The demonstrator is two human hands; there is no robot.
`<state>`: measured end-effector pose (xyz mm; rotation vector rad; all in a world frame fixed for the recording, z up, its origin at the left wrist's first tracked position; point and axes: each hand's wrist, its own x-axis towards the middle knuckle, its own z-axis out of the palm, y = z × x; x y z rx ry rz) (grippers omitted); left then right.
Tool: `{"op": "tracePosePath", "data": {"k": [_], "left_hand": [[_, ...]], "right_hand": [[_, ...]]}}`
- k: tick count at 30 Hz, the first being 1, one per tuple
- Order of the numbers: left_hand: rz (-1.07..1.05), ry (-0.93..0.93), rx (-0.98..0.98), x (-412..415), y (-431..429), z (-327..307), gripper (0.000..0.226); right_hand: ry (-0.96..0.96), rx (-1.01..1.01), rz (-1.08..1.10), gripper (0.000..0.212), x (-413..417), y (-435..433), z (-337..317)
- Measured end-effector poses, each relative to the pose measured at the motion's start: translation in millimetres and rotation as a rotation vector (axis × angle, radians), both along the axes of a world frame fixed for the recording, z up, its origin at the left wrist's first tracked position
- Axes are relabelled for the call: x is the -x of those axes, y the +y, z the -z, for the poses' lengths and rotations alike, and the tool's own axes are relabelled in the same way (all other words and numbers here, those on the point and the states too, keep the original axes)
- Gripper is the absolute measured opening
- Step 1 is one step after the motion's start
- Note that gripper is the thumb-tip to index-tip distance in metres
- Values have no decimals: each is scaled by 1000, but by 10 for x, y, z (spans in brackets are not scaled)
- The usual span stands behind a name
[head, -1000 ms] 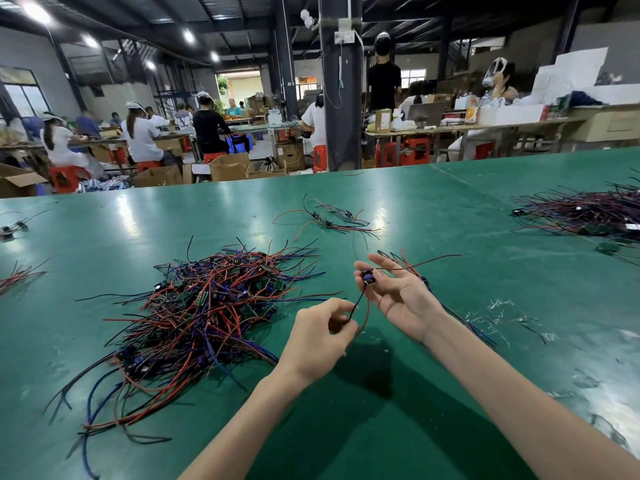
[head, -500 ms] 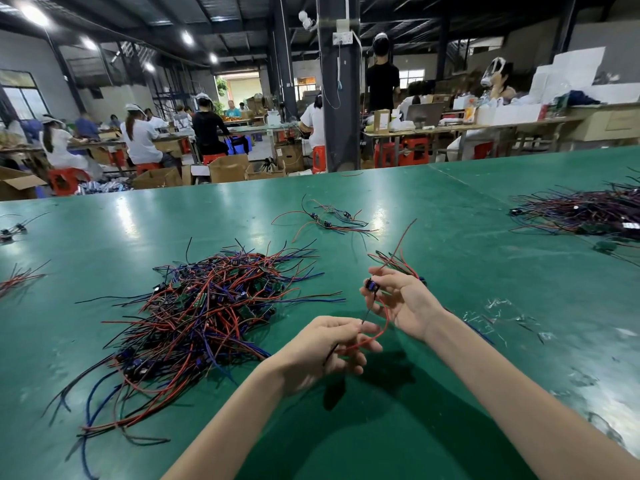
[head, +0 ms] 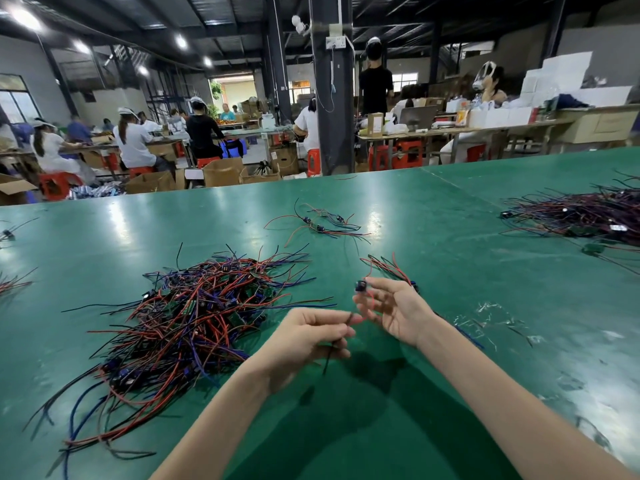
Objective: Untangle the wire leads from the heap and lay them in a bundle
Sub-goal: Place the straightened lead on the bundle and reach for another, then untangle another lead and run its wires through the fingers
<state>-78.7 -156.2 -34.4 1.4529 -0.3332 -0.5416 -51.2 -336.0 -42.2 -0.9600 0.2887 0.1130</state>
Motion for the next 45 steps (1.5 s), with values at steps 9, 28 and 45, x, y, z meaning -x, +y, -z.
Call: {"op": "tracePosePath", "data": {"k": [9, 28, 45], "left_hand": [[-316, -387, -213, -1008, -307, -539, 23], [-291, -766, -1207, -1296, 994, -730, 23], [-189, -939, -1522, -835, 1086, -353, 18]], "right_hand": [[-92, 301, 107, 11, -77, 43, 167], [-239, 764, 72, 13, -74, 108, 335], [-233, 772, 89, 27, -28, 112, 295]]}}
